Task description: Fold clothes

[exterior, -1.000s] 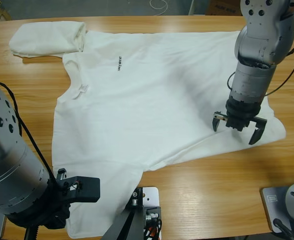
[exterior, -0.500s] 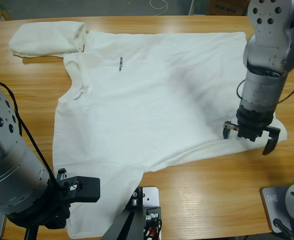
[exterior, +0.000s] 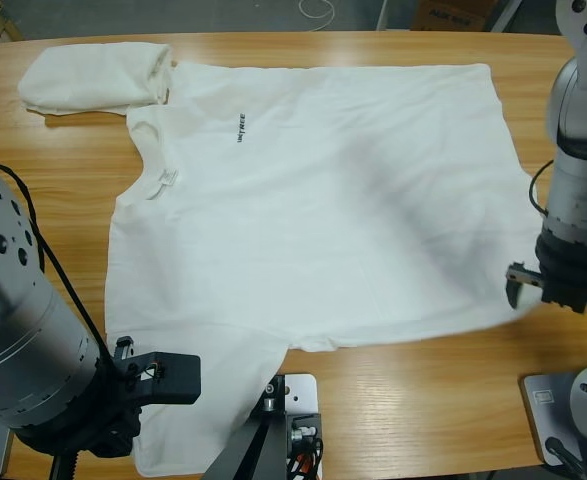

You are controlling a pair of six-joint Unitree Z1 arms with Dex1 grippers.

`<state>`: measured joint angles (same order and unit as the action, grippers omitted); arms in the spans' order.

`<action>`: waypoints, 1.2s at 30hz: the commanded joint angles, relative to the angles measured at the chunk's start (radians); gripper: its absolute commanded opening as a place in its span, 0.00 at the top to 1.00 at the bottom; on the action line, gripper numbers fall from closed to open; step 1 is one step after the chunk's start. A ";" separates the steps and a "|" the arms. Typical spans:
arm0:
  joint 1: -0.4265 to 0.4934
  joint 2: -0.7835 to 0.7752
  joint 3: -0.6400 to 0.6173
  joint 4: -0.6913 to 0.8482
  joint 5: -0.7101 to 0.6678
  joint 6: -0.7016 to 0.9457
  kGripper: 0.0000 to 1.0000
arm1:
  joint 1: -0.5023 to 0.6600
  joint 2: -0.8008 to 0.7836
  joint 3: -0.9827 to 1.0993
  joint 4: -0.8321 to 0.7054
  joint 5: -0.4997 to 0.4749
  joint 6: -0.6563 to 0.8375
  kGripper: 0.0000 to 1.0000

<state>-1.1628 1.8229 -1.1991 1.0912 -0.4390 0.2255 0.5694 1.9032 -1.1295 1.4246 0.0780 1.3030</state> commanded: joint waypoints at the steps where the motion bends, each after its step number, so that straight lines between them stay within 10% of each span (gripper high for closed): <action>1: 0.006 -0.010 0.037 -0.019 0.014 -0.018 1.00 | 0.097 -0.019 0.009 0.033 0.018 0.010 0.13; 10: 0.003 -0.012 0.036 -0.021 0.048 -0.032 1.00 | 0.080 -0.787 0.016 -0.331 -0.094 -0.143 0.01; 17: 0.003 -0.025 0.036 -0.023 0.064 -0.035 1.00 | 0.080 -0.808 0.177 -0.443 -0.081 -0.048 0.00; 23: 0.008 -0.051 0.037 -0.020 0.079 -0.035 1.00 | 0.387 -0.743 0.257 -0.466 -0.116 0.588 0.00; 36: 0.022 -0.077 0.037 -0.014 0.077 0.002 1.00 | 0.848 -0.687 0.482 -0.652 -0.449 1.301 0.00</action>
<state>-1.1531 1.7541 -1.1892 1.0796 -0.3740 0.2117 1.3082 1.1757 -0.7700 0.7961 -0.3078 2.3978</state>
